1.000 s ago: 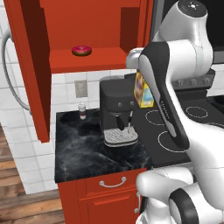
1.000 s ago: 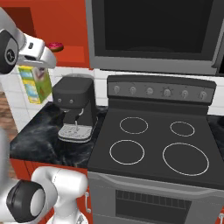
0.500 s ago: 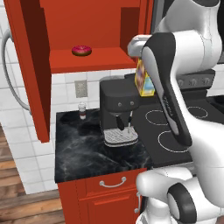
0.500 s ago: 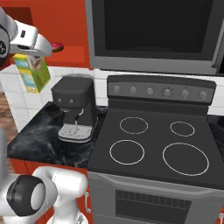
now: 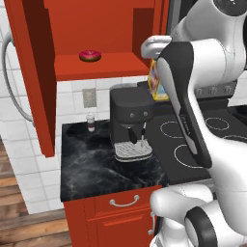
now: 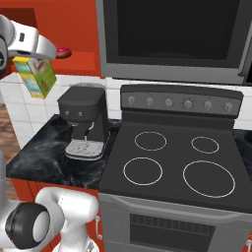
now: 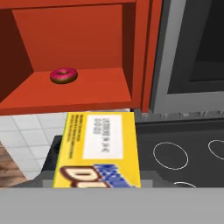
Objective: Pick the boxed food and cereal from the counter and place them in the cabinets closest to them.
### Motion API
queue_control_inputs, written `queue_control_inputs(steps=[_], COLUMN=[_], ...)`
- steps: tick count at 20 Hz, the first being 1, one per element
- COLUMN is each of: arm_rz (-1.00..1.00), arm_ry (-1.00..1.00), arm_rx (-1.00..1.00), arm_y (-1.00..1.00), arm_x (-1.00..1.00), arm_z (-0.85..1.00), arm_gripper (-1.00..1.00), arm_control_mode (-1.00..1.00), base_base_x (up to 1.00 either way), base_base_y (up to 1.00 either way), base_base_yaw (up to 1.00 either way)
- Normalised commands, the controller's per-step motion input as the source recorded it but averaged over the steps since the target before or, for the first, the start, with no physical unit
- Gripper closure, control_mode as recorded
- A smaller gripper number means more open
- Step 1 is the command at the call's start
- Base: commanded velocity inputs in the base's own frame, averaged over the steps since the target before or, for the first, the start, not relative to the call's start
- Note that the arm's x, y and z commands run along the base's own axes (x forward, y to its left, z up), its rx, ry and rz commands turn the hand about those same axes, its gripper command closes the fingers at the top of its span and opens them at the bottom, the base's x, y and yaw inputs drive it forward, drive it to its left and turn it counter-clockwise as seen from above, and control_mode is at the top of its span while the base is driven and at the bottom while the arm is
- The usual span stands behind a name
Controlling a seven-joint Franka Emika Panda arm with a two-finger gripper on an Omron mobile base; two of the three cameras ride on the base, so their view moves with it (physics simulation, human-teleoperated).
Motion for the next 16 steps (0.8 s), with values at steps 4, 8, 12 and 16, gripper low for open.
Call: queue_control_inputs(steps=[4,8,12,16], arm_rz=[0.00,0.00,0.00,-0.03], arm_ry=[-0.03,0.02,0.02,0.01], arm_rx=[0.00,0.00,0.00,0.00], arm_y=[0.00,0.02,0.06,0.07], arm_x=[0.21,0.35,0.35,0.27], arm_z=[0.01,0.00,0.00,0.01], arm_gripper=[1.00,1.00,1.00,1.00], arm_control_mode=[-1.00,-1.00,-1.00,-1.00], base_base_x=[0.00,0.00,0.00,0.00], base_base_y=[0.00,0.00,0.00,0.00], base_base_yaw=[0.00,0.00,0.00,0.00])
